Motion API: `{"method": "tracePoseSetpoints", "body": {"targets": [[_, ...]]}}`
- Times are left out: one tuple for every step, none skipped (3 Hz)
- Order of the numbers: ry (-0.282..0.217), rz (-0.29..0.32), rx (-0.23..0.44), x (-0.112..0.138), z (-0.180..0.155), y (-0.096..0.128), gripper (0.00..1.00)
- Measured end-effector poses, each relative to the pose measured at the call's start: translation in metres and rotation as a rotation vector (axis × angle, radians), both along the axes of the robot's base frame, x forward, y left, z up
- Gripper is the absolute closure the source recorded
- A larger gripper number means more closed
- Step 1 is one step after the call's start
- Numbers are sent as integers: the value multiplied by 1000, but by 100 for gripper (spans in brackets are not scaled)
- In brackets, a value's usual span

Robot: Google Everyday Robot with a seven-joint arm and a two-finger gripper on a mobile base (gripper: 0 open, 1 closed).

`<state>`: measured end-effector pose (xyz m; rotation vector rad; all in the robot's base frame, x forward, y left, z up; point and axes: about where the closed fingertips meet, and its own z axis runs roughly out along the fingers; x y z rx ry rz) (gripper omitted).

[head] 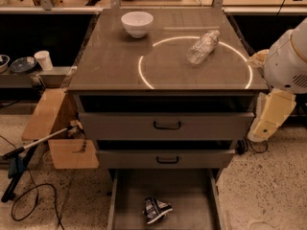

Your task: Pick blue chip bag from bottom drawer and place on counter

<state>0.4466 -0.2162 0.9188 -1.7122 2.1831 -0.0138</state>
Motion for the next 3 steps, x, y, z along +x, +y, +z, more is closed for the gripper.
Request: {"method": "tracePoseSetpoints", "body": {"targets": [[55, 84, 123, 5, -30, 1, 0], [103, 146, 278, 8, -53, -1, 0], [113, 157, 313, 10, -58, 4, 0]]}}
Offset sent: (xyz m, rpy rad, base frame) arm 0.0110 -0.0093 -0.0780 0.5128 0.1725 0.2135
